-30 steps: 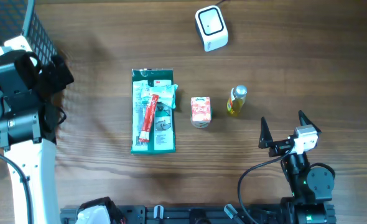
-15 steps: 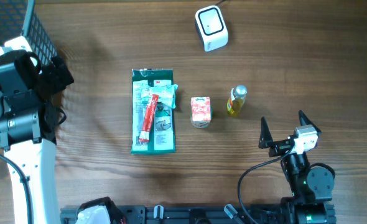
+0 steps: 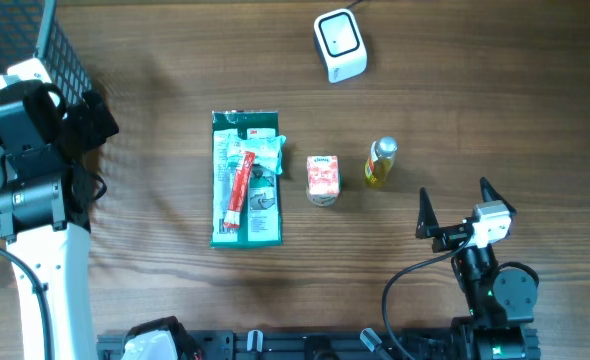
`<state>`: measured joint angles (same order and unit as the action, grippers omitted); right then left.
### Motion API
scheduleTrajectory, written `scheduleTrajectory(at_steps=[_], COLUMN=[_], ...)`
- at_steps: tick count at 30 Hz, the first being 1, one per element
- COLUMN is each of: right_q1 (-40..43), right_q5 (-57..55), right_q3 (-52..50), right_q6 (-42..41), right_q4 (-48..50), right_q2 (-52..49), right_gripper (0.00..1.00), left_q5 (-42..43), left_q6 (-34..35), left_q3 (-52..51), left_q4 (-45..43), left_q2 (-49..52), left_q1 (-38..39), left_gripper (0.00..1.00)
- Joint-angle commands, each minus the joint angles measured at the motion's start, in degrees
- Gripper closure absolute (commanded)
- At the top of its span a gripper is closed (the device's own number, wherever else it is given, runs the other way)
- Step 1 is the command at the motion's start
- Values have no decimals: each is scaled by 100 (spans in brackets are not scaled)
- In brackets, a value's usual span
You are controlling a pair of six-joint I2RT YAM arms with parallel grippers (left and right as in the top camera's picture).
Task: Scan the item barcode
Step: 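Move the left gripper back to the basket edge and hold, then reach the right gripper to the yellow juice bottle and grasp it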
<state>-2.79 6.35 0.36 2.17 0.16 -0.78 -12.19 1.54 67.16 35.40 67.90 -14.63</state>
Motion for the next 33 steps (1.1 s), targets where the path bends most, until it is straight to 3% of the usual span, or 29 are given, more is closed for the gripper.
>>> scheduleTrajectory(at_steps=[1, 25, 33], right_q1=[46, 46, 46], right_q5=[-55, -240, 33], right_q3=[-7, 22, 1416], right_q6=[-83, -350, -535], right_q4=[17, -31, -988], right_q2=[50, 50, -9], right_gripper=[0, 0, 0], left_q5=[267, 267, 269], left_q6=[229, 229, 229], left_q3=[-297, -297, -297], left_q4=[348, 348, 348], left_q2=[227, 227, 227], left_q1=[-28, -28, -28], left_gripper=[0, 0, 0])
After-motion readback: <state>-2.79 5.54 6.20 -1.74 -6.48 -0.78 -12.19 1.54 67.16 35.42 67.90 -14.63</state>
